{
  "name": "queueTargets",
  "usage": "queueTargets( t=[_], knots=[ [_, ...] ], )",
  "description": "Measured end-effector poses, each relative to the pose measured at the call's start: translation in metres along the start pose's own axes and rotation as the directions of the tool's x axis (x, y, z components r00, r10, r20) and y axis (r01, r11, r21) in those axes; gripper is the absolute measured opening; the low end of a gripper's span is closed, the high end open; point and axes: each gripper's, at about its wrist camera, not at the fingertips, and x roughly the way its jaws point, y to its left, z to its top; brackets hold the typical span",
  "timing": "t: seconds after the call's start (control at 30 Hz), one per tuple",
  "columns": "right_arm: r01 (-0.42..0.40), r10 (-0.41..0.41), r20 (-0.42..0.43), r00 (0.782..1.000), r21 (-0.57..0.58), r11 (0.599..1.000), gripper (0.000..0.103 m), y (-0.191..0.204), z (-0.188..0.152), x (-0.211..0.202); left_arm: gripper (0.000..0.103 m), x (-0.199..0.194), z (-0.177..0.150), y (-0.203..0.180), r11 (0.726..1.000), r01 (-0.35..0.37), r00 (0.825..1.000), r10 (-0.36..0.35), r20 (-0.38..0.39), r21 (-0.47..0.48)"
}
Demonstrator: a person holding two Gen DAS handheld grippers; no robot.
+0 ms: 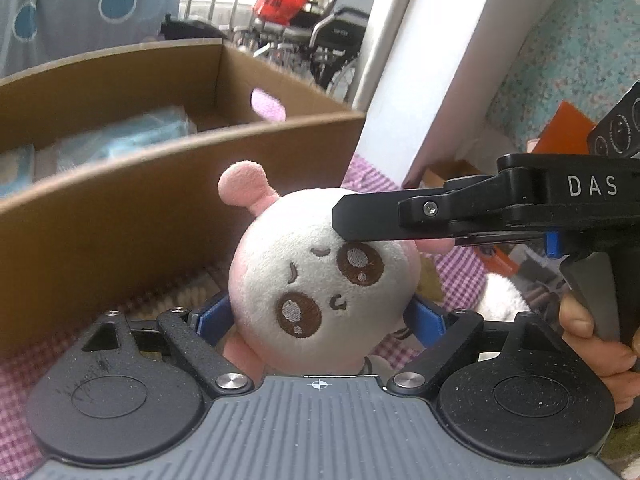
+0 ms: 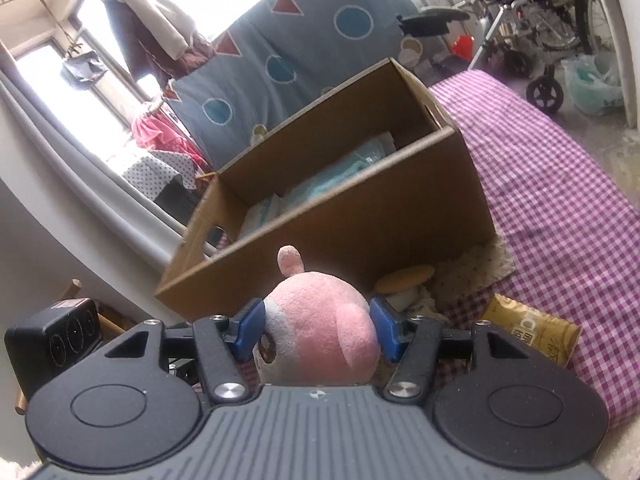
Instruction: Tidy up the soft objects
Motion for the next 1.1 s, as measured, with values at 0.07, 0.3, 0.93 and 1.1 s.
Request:
queueTargets(
  t=[0.07,0.3,0.93,1.1],
  knots=[
    [-0.016,0.017,0.021,1.0,-0.017,1.0,0.061,0.009,0.002,-0.008,0.09,-0.012,0.004,-0.005,1.0,-0.014,0.999,0.014,0.031,0.012],
    [-0.092,0.101,0.102,0.99,-0.095,0.991,0.061,0.037,0.034,-0.033,0.09,-0.045,0.039,-0.019,0.995,-0.076,0.989,0.066,0.134,0.07],
    [-0.051,0.051,-0.04,0.998,-0.005,0.999,0.061,-0.019,0.2,0.071,0.09,0.072,0.183,0.062,0.998,-0.041,0.998,0.039,-0.053,-0.056],
    [0.02,-0.019,-0.075,0.997,0.006,1.0,0.061,-0.038,0.222,0.113,0.09,0.114,0.199,0.093,0.995,-0.027,0.993,0.015,-0.119,-0.098]
  ],
)
